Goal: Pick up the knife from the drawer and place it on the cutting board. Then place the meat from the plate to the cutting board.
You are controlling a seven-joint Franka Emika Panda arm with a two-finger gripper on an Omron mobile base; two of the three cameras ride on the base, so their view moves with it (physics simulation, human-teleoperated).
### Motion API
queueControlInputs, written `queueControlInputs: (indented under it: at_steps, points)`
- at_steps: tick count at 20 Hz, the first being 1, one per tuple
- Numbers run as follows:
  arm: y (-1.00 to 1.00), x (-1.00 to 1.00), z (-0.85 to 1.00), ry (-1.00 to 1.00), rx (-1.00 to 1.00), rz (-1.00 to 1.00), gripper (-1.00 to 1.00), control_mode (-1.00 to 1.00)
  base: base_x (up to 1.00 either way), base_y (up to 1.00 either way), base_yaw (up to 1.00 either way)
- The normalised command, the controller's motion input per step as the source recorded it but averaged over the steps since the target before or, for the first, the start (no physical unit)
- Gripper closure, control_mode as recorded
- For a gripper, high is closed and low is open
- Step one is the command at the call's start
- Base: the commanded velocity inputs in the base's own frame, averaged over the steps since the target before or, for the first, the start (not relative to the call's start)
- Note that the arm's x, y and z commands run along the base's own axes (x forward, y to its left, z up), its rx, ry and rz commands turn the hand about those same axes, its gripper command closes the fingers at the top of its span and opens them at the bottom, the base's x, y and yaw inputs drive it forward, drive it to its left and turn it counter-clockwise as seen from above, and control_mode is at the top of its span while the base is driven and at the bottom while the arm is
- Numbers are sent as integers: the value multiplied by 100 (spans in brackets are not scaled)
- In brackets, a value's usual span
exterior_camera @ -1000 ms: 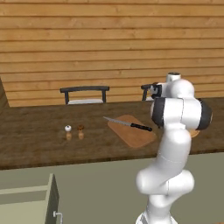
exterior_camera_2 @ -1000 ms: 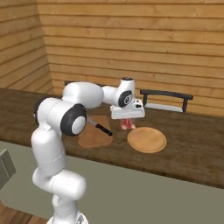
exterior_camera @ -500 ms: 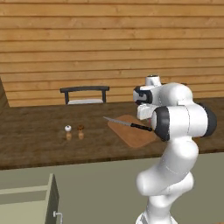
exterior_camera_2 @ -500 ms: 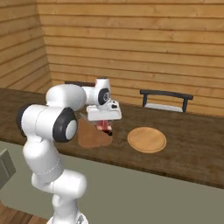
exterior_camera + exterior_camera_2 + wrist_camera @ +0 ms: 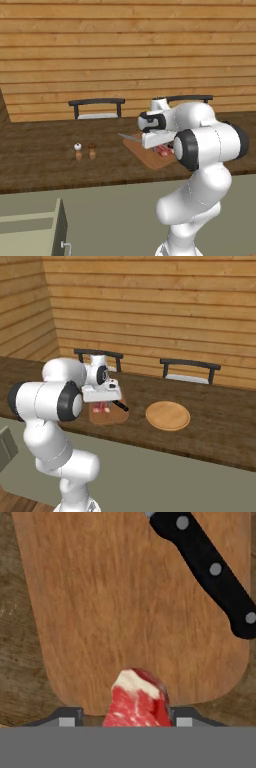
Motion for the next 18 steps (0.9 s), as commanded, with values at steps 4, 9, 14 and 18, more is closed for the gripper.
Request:
queueControlInputs:
  at_steps: [4,9,14,18]
  points:
    - [1,13,-46,2,0,0,100,-100,0,0,0]
    - [12,18,-24,1,0,0,100,-100,0,0,0]
    - [14,37,-10,0,1,0,100,-100,0,0,0]
    - [0,45,-11,-6,4,3,100,-100,0,0,0]
